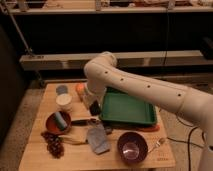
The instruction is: Place eraser in paper cup
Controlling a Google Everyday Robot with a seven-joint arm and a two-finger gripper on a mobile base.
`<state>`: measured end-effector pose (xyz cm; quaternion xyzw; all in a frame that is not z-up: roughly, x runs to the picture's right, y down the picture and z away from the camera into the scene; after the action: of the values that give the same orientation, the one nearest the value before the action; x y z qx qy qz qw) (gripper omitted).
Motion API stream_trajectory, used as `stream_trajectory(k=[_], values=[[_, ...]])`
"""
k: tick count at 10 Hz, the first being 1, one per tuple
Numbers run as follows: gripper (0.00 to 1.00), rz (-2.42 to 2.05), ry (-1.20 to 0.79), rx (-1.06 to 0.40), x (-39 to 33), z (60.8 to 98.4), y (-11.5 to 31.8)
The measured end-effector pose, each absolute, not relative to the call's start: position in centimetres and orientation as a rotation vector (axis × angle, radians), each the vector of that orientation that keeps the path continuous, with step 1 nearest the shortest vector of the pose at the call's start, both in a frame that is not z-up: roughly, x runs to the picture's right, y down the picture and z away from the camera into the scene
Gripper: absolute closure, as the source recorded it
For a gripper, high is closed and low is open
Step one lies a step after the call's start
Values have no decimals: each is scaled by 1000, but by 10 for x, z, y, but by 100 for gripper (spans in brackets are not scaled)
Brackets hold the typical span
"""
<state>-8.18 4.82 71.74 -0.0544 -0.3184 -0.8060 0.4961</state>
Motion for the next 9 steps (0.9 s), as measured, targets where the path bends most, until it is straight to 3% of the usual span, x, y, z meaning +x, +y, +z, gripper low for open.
stream_trajectory(k=[5,9], values=[[100,-2086,-686,-144,-123,765,-1],[100,-2173,-766,-48,-152,763,18]])
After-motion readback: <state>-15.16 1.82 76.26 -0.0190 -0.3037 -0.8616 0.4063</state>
